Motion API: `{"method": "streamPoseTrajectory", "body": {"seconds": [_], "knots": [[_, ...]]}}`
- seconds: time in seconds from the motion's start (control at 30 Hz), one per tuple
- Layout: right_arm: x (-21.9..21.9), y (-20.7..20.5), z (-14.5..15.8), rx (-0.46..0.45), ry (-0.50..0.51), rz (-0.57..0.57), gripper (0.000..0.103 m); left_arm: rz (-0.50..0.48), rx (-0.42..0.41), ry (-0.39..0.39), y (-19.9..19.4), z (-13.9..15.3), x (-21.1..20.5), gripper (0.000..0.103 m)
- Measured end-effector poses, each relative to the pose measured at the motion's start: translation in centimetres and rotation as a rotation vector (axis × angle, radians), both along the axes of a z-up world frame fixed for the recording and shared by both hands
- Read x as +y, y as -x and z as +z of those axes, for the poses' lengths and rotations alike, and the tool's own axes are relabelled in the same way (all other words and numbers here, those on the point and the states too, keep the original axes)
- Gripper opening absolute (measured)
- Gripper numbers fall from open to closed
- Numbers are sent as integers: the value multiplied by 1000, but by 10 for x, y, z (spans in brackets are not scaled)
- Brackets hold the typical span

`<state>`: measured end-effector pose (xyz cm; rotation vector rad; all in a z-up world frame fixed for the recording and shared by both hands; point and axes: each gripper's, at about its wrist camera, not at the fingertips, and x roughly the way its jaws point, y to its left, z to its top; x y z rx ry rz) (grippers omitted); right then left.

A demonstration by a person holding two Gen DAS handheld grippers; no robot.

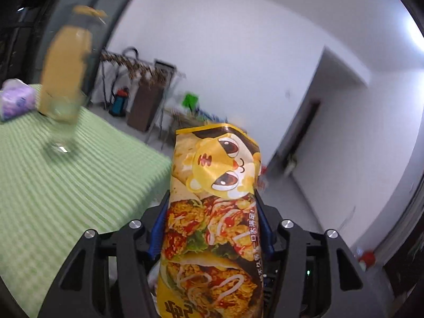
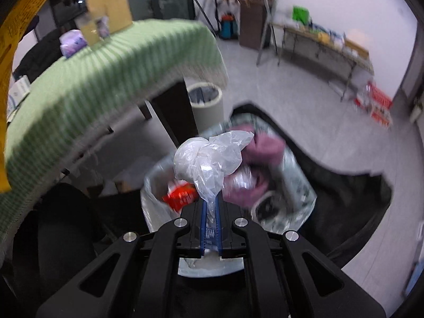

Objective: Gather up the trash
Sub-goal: 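Lift and carry the white bag and yellow wrapper with both tools over the bin, then open both tools to drop the white bag and yellow wrapper into the bin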

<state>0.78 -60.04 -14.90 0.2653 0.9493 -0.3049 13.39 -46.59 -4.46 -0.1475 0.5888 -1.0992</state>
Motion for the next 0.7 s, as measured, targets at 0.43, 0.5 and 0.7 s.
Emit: {"method": "streamPoseTrajectory", "body": {"seconds": [0.43,0.5,0.7], "knots": [[-25,0,-53,65,-119,-121,6,32,259,-254,-30,-180,-107,72],[-24,0,-57,66,-134,-120,6,28,275,-276,-33,-191,-110,76],[-22,4,-60,56,-150,-119,6,-18,289,-280,-39,-191,-112,84]]}}
